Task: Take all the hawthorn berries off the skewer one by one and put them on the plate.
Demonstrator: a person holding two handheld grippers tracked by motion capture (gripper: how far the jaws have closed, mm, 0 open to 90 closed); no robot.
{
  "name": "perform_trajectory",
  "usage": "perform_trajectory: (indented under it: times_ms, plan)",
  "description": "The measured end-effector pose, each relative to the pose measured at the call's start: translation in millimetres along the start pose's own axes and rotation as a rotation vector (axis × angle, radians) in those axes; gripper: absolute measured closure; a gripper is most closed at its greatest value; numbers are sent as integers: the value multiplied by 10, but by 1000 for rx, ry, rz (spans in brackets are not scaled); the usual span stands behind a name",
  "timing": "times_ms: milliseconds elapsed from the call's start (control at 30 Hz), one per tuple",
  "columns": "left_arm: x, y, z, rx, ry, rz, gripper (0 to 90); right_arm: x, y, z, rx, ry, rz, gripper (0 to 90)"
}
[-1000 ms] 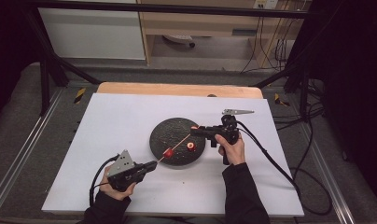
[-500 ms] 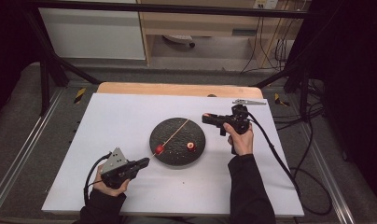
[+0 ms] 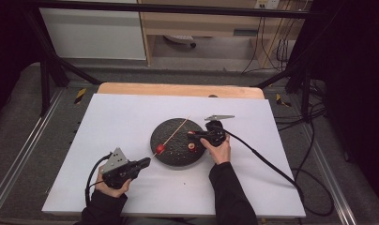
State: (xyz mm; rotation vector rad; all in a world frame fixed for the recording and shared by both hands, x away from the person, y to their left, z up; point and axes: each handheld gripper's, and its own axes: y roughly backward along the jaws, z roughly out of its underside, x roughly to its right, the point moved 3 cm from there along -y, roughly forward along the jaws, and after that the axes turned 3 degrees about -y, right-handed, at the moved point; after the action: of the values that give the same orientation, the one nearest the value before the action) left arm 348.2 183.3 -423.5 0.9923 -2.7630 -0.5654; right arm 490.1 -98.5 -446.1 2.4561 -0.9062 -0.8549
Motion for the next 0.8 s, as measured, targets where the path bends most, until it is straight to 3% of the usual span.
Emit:
perform_trajectory:
  times_ms: [267, 500, 567, 800]
  plan:
    - [18, -44, 19, -19, 1, 6, 881, 47, -67, 48, -17, 18, 45, 620]
    - [-10, -35, 21, -11, 18, -1, 881, -155, 273, -29, 37, 91, 19, 496]
    - [-6, -40, 23, -10, 22, -2, 881, -183, 326, -23, 46, 92, 11, 468]
    - [36, -85, 14, -14, 17, 2, 881, -435, 504, 164, 50, 158, -36, 177]
